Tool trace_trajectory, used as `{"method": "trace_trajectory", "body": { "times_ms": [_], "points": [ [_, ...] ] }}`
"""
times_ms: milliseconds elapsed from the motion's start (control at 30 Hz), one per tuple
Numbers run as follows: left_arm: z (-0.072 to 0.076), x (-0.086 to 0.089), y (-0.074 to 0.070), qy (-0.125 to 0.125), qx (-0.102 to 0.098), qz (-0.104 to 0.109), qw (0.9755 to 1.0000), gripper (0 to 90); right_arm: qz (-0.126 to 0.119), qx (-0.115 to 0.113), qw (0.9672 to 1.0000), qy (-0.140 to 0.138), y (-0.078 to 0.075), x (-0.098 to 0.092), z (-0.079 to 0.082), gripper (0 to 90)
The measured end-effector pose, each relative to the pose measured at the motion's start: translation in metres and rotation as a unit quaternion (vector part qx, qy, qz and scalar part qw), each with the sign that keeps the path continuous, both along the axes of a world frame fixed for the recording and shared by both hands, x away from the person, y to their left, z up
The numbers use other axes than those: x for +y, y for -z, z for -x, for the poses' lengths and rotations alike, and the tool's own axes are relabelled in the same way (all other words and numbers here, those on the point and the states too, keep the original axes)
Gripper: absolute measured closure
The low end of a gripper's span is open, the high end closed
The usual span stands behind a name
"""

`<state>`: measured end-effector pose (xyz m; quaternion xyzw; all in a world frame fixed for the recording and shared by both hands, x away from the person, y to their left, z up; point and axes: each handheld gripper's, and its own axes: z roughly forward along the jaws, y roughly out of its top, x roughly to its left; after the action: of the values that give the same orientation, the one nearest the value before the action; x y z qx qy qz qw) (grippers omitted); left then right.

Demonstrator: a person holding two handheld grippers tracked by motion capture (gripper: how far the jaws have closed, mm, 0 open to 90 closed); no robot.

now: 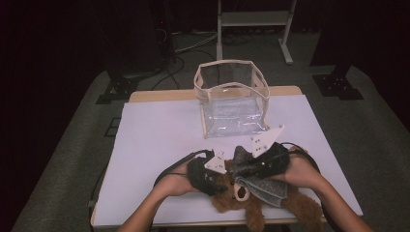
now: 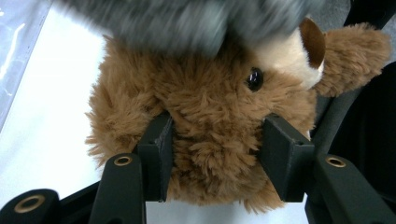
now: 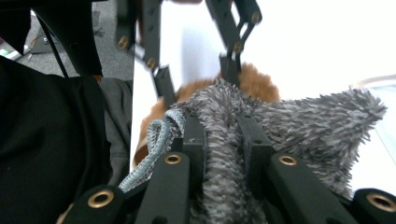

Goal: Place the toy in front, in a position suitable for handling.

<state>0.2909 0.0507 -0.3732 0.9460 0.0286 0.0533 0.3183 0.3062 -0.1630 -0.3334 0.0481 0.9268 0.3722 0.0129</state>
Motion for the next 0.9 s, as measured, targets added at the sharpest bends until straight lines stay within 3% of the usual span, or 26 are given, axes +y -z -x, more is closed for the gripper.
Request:
{"method": "trace_trajectory", "body": {
  "times_ms": [100,300,500,533,700,900],
  "points": [
    [0.002,0.004,0.001,-0.001,0.001,0.007,1.0000,47.1,0.011,0.009,0.9999,0.002,0.008,0.001,-0.003,75.5],
    [0.005,0.011,0.002,0.003,0.006,0.016,0.9999,46.1,0.031,0.023,0.9988,0.029,0.018,-0.024,-0.004,75.5],
    [0.006,0.004,0.001,0.008,-0.007,0.005,0.9999,47.1,0.038,0.005,0.9991,0.016,0.003,-0.002,-0.007,75.5],
    [0.008,0.004,0.001,0.006,-0.005,0.010,0.9999,47.1,0.039,0.006,0.9991,0.016,0.002,0.004,-0.008,75.5],
    [0.009,0.011,0.002,0.009,-0.010,0.013,0.9998,45.3,0.035,0.002,0.9994,0.003,0.003,0.022,-0.016,75.5],
    [0.017,0.018,0.000,0.005,-0.023,0.022,0.9995,42.0,0.017,0.006,0.9994,0.030,0.006,-0.008,-0.006,75.3]
  ]
}}
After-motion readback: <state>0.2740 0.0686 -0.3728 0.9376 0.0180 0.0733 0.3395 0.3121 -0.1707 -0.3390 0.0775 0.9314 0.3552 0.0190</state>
